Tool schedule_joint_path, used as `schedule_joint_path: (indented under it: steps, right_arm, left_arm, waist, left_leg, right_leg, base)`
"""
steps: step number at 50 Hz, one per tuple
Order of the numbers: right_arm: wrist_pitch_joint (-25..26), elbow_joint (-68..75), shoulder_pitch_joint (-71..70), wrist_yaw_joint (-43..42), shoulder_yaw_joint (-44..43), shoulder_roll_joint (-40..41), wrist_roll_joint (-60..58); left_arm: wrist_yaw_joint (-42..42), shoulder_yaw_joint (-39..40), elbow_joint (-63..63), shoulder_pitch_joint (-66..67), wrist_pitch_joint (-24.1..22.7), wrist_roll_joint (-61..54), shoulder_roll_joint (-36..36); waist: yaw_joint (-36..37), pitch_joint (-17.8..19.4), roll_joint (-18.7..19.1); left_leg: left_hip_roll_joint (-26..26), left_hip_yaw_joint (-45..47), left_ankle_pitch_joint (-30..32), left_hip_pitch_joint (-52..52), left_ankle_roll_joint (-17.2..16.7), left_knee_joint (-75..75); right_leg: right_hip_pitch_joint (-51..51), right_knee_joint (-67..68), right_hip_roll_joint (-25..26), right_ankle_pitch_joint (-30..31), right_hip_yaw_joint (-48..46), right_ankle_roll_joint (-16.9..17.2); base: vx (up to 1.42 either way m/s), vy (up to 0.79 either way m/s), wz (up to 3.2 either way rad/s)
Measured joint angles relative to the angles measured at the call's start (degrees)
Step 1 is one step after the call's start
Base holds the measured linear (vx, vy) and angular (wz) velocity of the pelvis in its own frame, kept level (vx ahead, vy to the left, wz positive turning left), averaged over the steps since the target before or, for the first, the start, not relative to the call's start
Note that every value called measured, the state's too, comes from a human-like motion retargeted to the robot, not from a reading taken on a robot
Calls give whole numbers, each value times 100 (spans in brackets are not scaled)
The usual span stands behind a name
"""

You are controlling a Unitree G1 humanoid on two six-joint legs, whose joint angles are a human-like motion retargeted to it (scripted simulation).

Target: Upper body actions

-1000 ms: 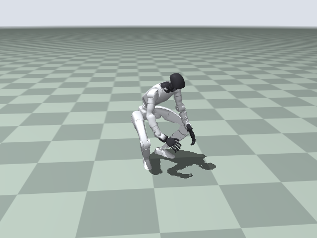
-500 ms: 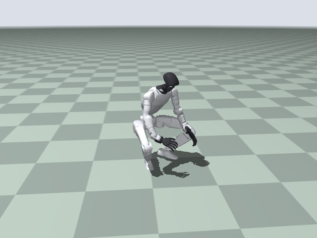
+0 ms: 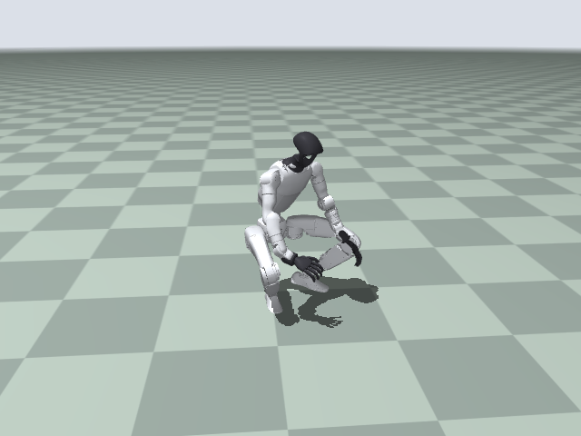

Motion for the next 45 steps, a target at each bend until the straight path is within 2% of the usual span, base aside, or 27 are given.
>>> schedule_joint_path:
  steps: [10,25,33,41,45]
  right_arm:
    - [-26,86,20,111,-211,90,356]
    - [111,239,10,59,-81,51,12]
    - [171,327,-2,122,-239,93,218]
    - [284,213,-295,154,-387,3,418]
    - [541,-189,-438,545,-753,-216,-202]
  left_arm:
    - [-72,81,42,-39,121,-441,-105]
    - [57,-129,-6,-14,23,370,11]
    - [155,-51,32,-38,48,378,28]
    - [226,243,-134,-507,122,645,54]
    - [108,387,-741,-702,140,1284,147]
  waist:
    - [10,0,26]
    - [14,0,49]
    - [3,0,45]
    - [-1,0,-28]
    - [-47,0,-23]
  left_leg:
    - [28,-93,-34,-3,0,135]
    - [34,-117,46,-12,0,120]
    - [33,-111,120,-5,0,45]
    - [-66,198,461,21,0,-699]
    - [-225,513,780,4,0,-1404]
  right_leg:
    - [-3,138,1,-37,53,0]
    - [-8,156,14,-14,64,0]
    - [1,111,20,8,45,0]
    - [39,-587,119,203,-138,0]
    - [34,-1269,95,388,-246,0]
  base:
    - [0,0,0]
    - [0,0,0]
    - [0,0,0]
    - [-3,-3,2]
    - [-8,-5,24]
